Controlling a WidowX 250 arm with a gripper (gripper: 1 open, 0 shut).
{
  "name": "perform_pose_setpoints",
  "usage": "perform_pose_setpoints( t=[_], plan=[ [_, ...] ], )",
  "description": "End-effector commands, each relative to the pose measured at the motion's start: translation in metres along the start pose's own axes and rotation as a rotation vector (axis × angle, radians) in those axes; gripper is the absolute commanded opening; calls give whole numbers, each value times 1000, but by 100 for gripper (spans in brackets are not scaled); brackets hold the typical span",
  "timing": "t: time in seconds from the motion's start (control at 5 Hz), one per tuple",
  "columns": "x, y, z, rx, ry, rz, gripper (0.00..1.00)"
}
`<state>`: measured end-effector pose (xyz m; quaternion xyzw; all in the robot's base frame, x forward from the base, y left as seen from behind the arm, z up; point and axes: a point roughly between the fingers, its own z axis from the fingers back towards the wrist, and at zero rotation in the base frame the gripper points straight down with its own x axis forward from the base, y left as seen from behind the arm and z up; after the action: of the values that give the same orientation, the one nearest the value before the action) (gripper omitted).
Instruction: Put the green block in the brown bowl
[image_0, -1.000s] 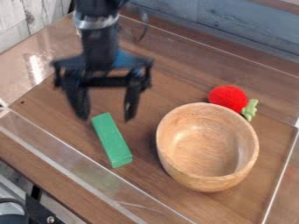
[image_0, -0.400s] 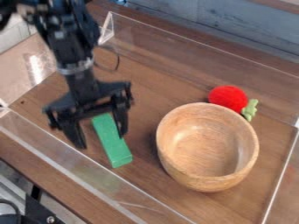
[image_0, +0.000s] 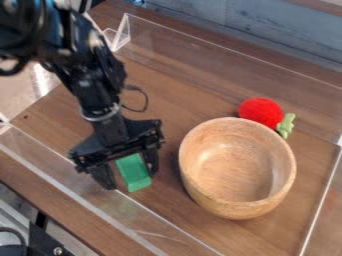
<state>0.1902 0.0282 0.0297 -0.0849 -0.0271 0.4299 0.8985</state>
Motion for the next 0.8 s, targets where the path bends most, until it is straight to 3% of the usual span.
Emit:
perform_pose_setpoints(
  t=[0.0,0.2,0.6],
  plan=[
    [-3,-10,16,-2,-42,-70,100],
    [-7,-17,28,1,-61,-125,100],
    [34,-9,28,-9,-90,-156,100]
  ],
)
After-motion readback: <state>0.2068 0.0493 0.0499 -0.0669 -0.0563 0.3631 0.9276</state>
